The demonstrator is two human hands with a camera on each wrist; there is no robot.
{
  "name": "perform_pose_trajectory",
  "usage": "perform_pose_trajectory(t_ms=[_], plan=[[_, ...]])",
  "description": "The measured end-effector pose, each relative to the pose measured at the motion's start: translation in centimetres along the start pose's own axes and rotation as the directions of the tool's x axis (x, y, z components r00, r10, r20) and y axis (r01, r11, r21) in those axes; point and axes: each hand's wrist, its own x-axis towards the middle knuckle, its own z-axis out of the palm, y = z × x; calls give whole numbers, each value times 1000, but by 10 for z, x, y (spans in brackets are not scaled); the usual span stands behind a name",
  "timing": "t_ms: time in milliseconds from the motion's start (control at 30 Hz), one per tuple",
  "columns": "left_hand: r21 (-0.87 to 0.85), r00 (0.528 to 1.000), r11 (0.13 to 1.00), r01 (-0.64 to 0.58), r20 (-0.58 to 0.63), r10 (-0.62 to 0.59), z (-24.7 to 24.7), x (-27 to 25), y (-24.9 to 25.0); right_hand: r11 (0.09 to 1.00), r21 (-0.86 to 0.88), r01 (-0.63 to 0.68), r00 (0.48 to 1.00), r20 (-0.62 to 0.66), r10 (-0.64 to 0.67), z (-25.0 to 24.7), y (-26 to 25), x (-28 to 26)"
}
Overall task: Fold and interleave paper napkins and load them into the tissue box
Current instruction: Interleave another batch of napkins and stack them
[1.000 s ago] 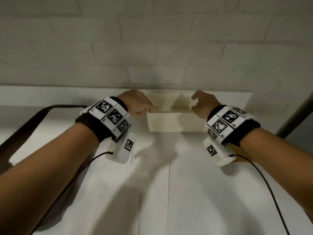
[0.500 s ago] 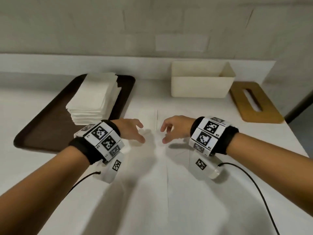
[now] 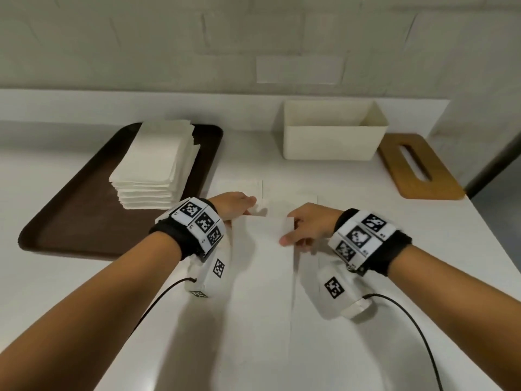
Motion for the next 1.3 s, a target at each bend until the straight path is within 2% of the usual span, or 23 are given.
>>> perform_pose_trajectory(t_ms=[67, 167, 267, 367, 400, 500, 567, 633, 833, 1000, 1133, 1300], plan=[[-36, 999, 999, 34, 10, -34, -1, 3, 4, 982, 189, -29, 999, -40, 37, -12, 11, -6], [-34, 996, 998, 54, 66, -52, 0, 5, 8, 935, 351, -57, 993, -78, 90, -24, 27, -11], [194, 994, 980, -54, 105, 34, 3, 5, 12, 875, 482, -36, 993, -81, 85, -29, 39, -15], [199, 988, 975, -103, 131, 78, 7, 9, 10, 790, 613, 11, 991, -113, 74, -33, 49, -19], [146, 988, 983, -113, 124, 95, 6, 13, 7, 764, 644, 25, 988, -131, 78, -34, 52, -20], [-179, 993, 980, -89, 64, 102, 3, 16, -1, 700, 707, 99, 974, -212, 76, -39, 57, -22], [-408, 996, 910, -68, 20, 84, -1, 17, -5, 652, 743, 149, 965, -253, 68, -42, 58, -22], [-526, 997, 849, -55, 18, 76, 3, 13, -8, 649, 745, 154, 966, -253, 61, -42, 55, -19], [-664, 997, 746, -56, -79, 5, 30, 7, -19, 670, 740, 66, 976, -187, 110, -28, 40, 5], [-759, 978, 649, -50, -168, -122, 36, 10, -34, 690, 724, 31, 992, -107, 68, -17, 32, 20], [-806, 978, 590, -40, -154, -144, 35, 6, -42, 586, 807, 75, 993, -117, 35, -16, 21, 25], [-866, 993, 499, 7, -54, -107, 30, 1, -39, 653, 758, -12, 991, -81, 111, 1, 12, 31]])
